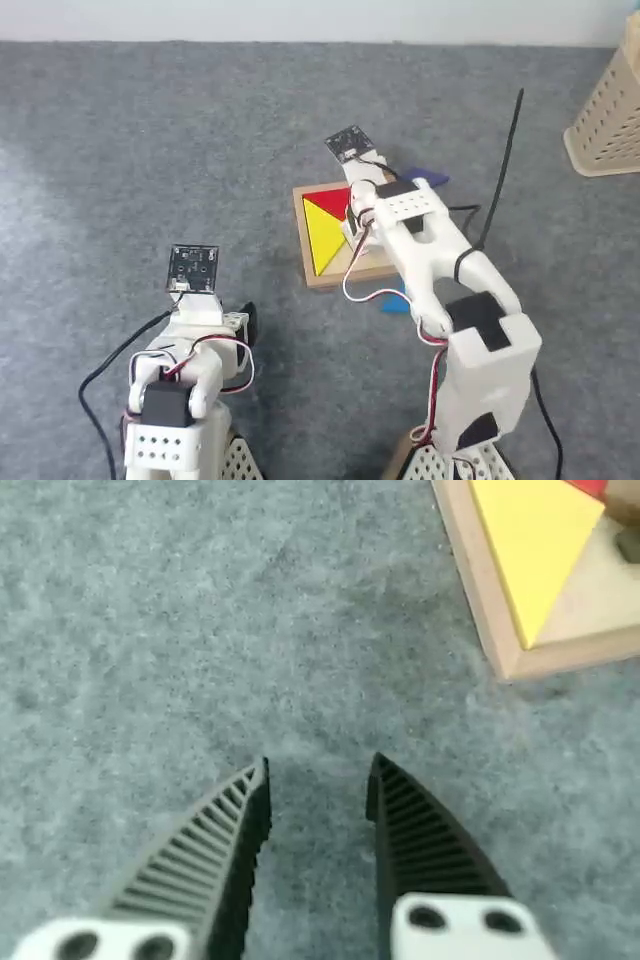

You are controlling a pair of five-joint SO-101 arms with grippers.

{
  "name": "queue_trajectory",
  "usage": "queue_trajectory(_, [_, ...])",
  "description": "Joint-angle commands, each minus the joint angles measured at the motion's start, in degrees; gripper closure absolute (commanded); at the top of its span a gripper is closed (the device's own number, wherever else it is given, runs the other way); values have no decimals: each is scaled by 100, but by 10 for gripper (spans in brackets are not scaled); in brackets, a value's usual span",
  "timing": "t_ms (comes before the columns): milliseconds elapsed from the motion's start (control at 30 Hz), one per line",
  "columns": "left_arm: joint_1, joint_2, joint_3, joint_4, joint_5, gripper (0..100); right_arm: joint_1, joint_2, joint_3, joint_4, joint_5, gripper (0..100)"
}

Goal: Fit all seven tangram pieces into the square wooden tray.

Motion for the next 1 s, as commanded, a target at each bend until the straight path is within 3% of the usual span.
queue_trajectory(0, [-35,-114,-13,-35,35,848,145,31,-571,-127,-79,991])
queue_trajectory(500, [-35,-114,-13,-35,35,848,180,-1552,-624,1587,-281,989])
queue_trajectory(733, [-35,-114,-13,-35,35,848,497,-1675,97,629,-695,991])
queue_trajectory(967, [-35,-114,-13,-35,35,848,1552,-1640,53,347,-756,967])
